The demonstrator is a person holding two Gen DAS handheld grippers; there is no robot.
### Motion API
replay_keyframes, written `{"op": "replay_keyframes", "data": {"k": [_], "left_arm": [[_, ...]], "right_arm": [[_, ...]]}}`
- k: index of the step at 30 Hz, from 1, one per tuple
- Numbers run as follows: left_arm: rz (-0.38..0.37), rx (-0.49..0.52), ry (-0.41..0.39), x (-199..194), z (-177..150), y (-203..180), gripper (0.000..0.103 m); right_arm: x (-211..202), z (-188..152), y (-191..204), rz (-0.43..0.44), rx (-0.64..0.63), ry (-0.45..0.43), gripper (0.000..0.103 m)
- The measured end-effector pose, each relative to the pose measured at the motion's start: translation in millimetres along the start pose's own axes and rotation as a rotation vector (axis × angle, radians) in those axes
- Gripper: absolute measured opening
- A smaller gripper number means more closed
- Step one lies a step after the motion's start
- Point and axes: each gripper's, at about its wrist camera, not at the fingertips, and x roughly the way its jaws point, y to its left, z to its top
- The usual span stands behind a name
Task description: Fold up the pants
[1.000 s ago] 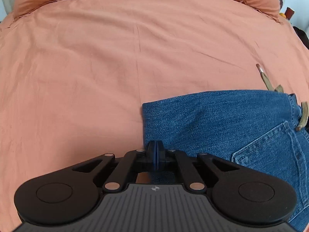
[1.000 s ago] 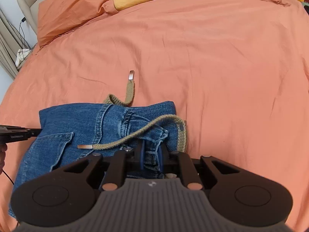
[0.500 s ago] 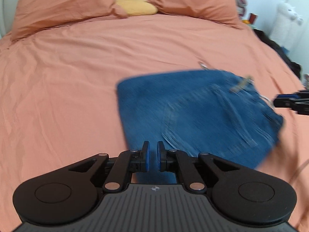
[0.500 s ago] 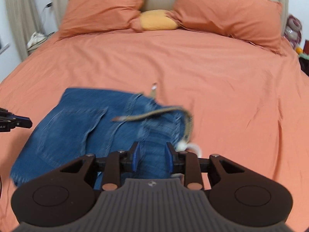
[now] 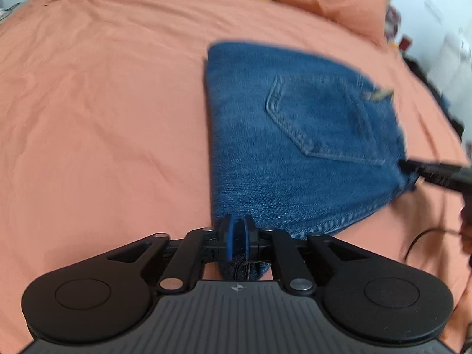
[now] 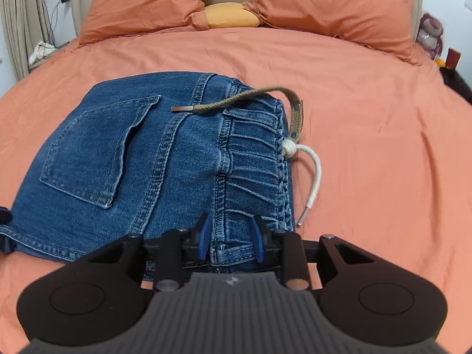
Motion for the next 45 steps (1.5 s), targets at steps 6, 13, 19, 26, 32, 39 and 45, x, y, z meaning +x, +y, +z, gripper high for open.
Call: {"op": "replay_keyframes", "data": {"k": [6, 13, 19, 26, 32, 39, 45], "left_arm": [[-0.008, -0.009, -0.076, -26.9, -34.3, -6.1, 0.049], [0.093, -0.027, -0.064, 0.9, -51.2, -6.5, 0.049], [0.095, 0.016, -0.073, 6.3, -41.7, -20.7, 0.027], [0.199, 0.572, -0.022, -8.5, -47.6, -47.5, 0.021], [0.362, 0.829, 0.142, 25.5, -69.0, -19.5, 0.0], [0.206, 0.503, 0.079, -6.7, -47.7, 16.0, 0.001], [0.078, 0.292, -0.017, -45.3, -23.1, 15.0, 0.03]], "right_arm": [[1.8, -1.5, -6.9, 0.02, 0.094, -0.019, 0.025], [1.0, 2.1, 0.6, -0.006, 0.07, -0.005, 0.025], [1.7, 2.0, 2.8, -0.014, 0.064, -0.006, 0.025], [0.4, 4.9, 1.3, 0.003, 0.033, 0.013, 0.025], [3.8, 3.5, -7.3, 0.036, 0.055, 0.009, 0.025], [5.0, 1.9, -9.1, 0.044, 0.062, -0.001, 0.026], [-14.2, 9.2, -8.3, 0.064, 0.078, -0.024, 0.049]]}}
